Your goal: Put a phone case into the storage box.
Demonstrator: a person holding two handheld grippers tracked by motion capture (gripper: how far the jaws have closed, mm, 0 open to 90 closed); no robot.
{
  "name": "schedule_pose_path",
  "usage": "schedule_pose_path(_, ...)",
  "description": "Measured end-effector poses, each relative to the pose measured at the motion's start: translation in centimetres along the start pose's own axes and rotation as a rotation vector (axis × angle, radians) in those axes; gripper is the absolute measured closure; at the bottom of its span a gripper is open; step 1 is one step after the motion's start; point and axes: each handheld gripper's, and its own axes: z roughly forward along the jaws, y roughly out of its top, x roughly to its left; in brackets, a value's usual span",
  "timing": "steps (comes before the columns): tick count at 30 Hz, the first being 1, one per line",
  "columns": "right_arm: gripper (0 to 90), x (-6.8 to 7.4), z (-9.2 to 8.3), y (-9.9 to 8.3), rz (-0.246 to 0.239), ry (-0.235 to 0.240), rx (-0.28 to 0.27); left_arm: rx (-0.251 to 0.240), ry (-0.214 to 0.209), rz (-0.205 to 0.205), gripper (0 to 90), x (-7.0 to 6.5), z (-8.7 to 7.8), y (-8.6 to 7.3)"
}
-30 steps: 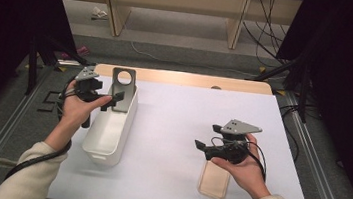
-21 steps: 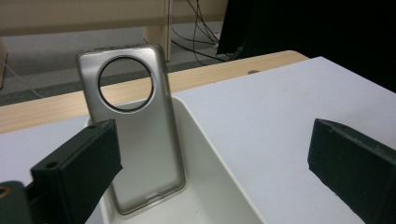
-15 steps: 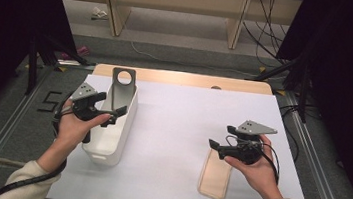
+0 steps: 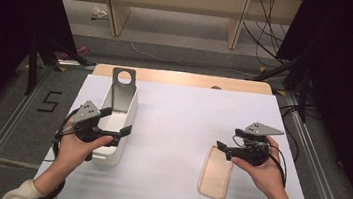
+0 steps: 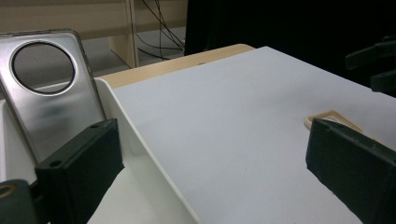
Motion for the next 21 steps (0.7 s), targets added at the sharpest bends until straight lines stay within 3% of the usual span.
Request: schedule_pose_path(21,16.3,0.1,0.01,0.08,-0.007,0.004,-0.004,0.022,-0.01,-0.001,3.3,-0.38,-0.15,-0.85)
